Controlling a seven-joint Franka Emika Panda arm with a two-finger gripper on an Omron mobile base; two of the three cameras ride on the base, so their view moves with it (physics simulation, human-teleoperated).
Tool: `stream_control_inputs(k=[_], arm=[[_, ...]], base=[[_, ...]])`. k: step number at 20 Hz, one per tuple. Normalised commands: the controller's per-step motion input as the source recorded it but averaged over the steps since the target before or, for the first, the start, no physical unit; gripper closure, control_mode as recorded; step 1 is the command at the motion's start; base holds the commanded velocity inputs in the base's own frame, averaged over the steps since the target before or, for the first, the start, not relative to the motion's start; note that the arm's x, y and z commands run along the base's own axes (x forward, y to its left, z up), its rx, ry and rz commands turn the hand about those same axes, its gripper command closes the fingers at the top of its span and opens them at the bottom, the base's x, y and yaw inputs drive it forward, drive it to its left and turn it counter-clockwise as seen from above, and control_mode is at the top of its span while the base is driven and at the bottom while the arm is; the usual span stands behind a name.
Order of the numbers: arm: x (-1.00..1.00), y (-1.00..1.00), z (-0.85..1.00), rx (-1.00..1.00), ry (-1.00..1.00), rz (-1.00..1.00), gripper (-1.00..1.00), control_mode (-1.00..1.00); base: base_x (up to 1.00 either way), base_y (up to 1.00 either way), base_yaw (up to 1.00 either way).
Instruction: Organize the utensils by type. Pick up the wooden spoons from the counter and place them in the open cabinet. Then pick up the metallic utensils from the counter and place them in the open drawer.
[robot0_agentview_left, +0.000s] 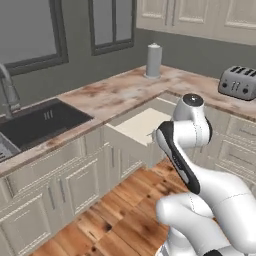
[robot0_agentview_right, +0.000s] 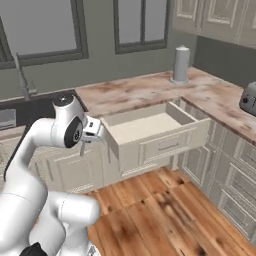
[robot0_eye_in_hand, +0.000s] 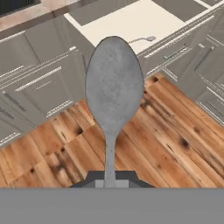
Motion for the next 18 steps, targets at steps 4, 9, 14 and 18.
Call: stream_control_inputs(k=[4, 9, 14, 18], arm=[[0.00, 0.00, 0.00, 0.00, 0.00, 0.00, 1.00, 1.00], [0.00, 0.00, 0.00, 0.00, 0.00, 0.00, 1.00, 1.00], [0.00, 0.00, 0.00, 0.00, 0.00, 0.00, 1.00, 1.00], [0.00, 0.00, 0.00, 0.00, 0.00, 0.00, 1.00, 1.00]], base=[[0.67, 0.46, -0.68], [0.64, 0.48, -0.65], [0.25, 0.51, -0.54], [0.06, 0.40, -0.54]])
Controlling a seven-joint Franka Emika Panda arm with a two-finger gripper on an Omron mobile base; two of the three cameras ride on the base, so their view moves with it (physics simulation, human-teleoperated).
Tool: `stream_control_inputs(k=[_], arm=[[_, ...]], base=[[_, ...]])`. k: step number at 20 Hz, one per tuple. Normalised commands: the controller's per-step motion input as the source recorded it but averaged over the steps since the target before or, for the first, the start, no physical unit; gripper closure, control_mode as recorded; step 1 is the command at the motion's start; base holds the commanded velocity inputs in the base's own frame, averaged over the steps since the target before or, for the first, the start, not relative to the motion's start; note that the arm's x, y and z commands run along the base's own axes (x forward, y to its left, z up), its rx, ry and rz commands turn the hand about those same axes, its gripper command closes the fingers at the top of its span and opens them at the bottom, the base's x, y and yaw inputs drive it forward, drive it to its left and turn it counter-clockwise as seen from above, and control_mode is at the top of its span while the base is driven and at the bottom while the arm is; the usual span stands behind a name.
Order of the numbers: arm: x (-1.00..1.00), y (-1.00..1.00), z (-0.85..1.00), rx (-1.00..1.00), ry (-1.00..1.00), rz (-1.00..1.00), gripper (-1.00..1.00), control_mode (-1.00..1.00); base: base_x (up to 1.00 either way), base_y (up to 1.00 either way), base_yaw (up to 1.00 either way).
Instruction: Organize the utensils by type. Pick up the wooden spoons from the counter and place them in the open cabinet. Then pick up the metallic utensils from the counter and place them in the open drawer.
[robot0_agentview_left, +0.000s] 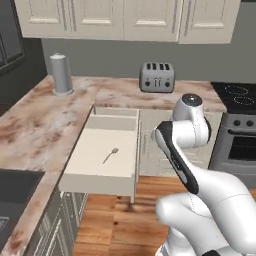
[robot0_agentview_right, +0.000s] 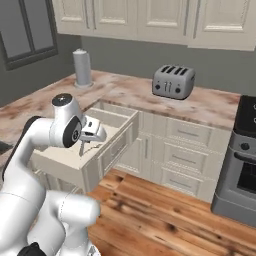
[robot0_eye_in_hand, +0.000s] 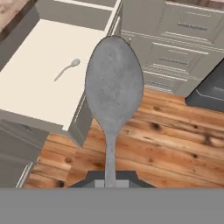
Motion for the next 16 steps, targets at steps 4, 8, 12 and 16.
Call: stream_control_inputs(k=[4, 8, 12, 16], arm=[[0.00, 0.00, 0.00, 0.00, 0.00, 0.00, 1.00, 1.00], [0.00, 0.00, 0.00, 0.00, 0.00, 0.00, 1.00, 1.00], [0.00, 0.00, 0.00, 0.00, 0.00, 0.00, 1.00, 1.00], [0.00, 0.00, 0.00, 0.00, 0.00, 0.00, 1.00, 1.00]], base=[[0.17, 0.34, -0.44], [-0.04, 0.40, -0.10], [-0.36, 0.43, 0.00], [-0.05, 0.38, 0.00]])
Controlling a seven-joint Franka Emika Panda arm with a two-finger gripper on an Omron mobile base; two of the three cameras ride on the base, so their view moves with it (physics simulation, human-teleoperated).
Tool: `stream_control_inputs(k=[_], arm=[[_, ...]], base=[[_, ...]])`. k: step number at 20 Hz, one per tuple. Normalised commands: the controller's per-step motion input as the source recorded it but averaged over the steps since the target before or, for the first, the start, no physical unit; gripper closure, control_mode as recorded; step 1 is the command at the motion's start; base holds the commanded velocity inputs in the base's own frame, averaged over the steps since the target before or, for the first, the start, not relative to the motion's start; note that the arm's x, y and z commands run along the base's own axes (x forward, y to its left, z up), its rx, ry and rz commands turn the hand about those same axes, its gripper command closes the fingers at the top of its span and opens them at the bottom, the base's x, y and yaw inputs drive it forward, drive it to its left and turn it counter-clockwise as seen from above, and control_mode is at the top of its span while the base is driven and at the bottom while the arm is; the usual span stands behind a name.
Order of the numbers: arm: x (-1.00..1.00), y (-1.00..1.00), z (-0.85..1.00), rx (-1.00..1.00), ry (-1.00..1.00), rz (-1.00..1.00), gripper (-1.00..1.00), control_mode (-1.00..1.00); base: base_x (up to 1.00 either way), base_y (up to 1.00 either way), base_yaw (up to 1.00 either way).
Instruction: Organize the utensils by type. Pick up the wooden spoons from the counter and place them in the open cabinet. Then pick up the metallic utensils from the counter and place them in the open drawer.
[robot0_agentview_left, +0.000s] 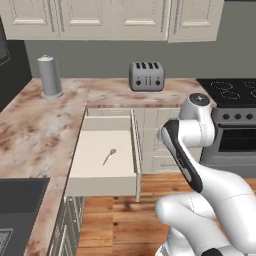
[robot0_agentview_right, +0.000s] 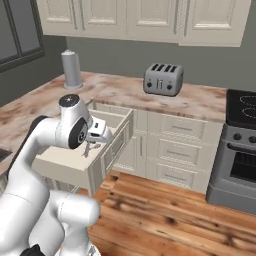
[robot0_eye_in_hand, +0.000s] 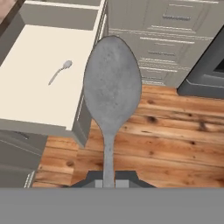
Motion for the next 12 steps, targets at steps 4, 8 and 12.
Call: stream_control_inputs(k=[4, 8, 12], arm=[[0.00, 0.00, 0.00, 0.00, 0.00, 0.00, 1.00, 1.00], [0.00, 0.00, 0.00, 0.00, 0.00, 0.00, 1.00, 1.00], [0.00, 0.00, 0.00, 0.00, 0.00, 0.00, 1.00, 1.00]], base=[[0.35, 0.18, 0.00], [0.27, 0.34, 0.01], [0.00, 0.56, 0.02]])
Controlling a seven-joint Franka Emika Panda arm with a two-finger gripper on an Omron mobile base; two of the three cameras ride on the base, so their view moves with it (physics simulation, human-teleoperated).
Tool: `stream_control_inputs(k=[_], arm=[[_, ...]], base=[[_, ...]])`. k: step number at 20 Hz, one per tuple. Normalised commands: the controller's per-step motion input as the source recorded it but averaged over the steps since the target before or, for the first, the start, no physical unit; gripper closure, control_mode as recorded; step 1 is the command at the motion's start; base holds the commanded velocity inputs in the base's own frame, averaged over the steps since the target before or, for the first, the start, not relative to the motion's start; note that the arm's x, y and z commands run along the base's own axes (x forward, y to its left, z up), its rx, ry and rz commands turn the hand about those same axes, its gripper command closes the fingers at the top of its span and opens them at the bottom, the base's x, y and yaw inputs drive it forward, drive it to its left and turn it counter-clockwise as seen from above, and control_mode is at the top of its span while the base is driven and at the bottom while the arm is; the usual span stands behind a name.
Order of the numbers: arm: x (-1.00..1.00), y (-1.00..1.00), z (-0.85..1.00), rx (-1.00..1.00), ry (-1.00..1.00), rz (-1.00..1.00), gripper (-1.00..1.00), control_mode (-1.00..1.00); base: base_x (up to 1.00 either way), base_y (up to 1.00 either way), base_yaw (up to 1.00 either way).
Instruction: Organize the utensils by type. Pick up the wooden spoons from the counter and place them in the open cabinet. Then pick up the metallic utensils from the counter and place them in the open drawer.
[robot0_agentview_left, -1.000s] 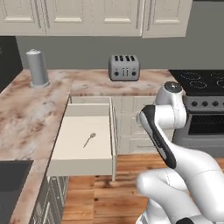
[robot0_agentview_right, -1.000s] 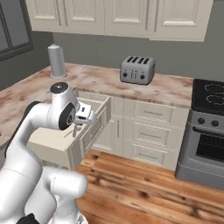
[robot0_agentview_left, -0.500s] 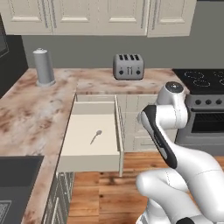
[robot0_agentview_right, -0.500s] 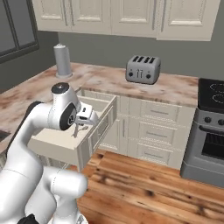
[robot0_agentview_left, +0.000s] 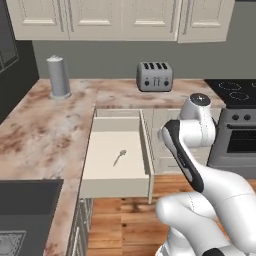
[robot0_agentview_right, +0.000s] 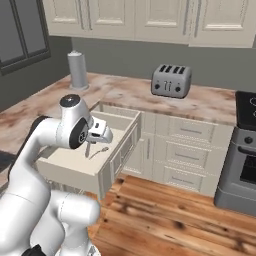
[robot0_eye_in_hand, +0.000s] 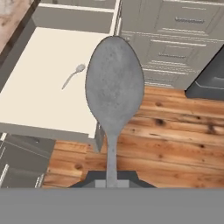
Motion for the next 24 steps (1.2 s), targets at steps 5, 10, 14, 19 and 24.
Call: stream_control_inputs(k=[5, 10, 14, 19, 24], arm=[[0.00, 0.00, 0.00, 0.00, 0.00, 0.00, 1.00, 1.00], [0.00, 0.00, 0.00, 0.00, 0.00, 0.00, 1.00, 1.00], [0.00, 0.00, 0.00, 0.00, 0.00, 0.00, 1.00, 1.00], [0.00, 0.00, 0.00, 0.00, 0.00, 0.00, 1.00, 1.00], [0.00, 0.00, 0.00, 0.00, 0.00, 0.00, 1.00, 1.00]], base=[[0.05, 0.71, -0.01], [0.50, 0.50, -0.08], [0.56, 0.31, -0.06], [0.53, 0.07, -0.09], [0.43, 0.06, -0.03]])
